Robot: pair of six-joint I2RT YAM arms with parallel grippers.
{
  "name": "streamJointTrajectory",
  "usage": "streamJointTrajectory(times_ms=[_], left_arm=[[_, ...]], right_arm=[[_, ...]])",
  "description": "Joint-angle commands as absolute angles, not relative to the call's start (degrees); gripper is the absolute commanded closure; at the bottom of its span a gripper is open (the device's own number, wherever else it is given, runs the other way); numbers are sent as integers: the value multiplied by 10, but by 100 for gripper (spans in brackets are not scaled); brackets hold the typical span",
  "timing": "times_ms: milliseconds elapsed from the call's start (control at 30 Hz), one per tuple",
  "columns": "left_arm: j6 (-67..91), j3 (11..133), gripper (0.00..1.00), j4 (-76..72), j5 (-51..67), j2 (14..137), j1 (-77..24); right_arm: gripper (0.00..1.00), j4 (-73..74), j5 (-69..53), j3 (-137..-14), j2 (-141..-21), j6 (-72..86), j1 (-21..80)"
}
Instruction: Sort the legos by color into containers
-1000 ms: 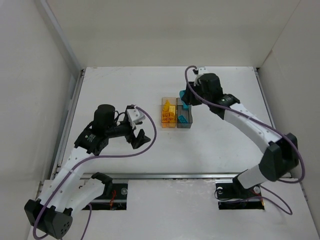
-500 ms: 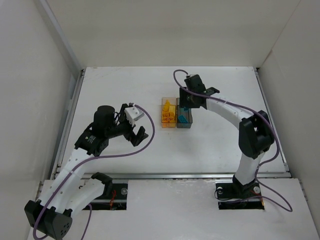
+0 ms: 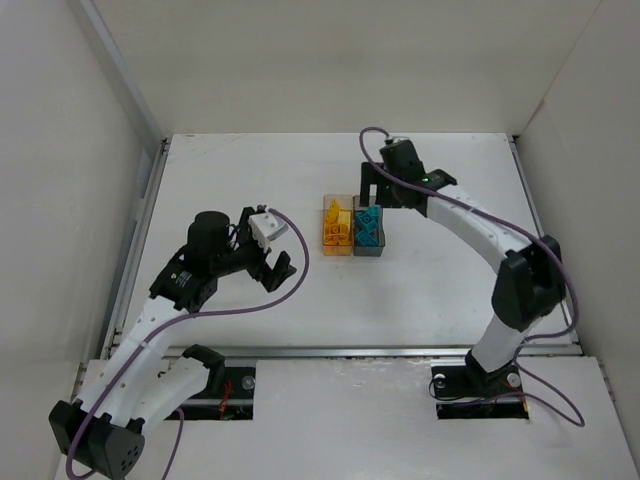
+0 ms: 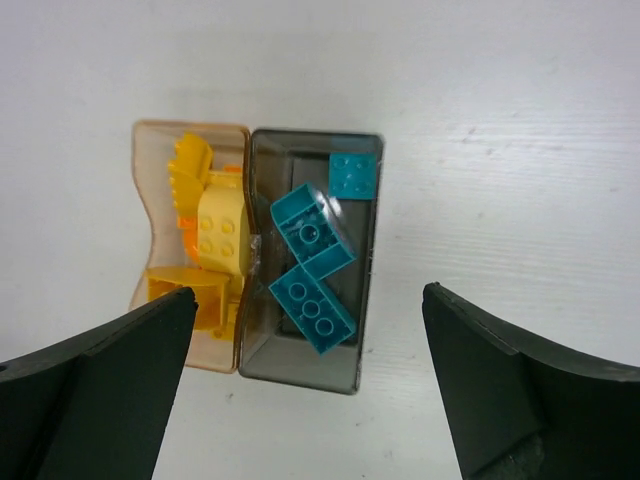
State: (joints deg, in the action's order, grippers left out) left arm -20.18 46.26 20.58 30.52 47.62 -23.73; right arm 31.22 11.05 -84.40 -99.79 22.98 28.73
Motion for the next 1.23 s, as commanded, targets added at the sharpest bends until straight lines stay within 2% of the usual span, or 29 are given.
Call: streamJointTrajectory(times_ms=[0,267,400,500,667,933,1067,1200], left_arm=[[-174,454,0,176,268,465,-236],[-89,438,0,134,19,488,-236],[-48,425,0,112,-94,501,-236],[-14,425,0,105,-168,501,-236],[9,431,0,92,-192,501,-236],[19,431,0,92,-192,496,-236],[19,425,0,98,-185,490,-236],[19,425,0,98,-185,490,-236]], right_arm=[[0,284,134,-831,-893,238,246],[0,310,117,-734,-803,280,15],[0,310,162,-673,-730,321,-32],[0,321,223,-662,-699,349,-33],[0,348,280,-662,-675,362,-33],[0,370,287,-684,-670,362,-33],[0,370,256,-684,-675,352,-33],[0,302,207,-648,-632,321,-33]])
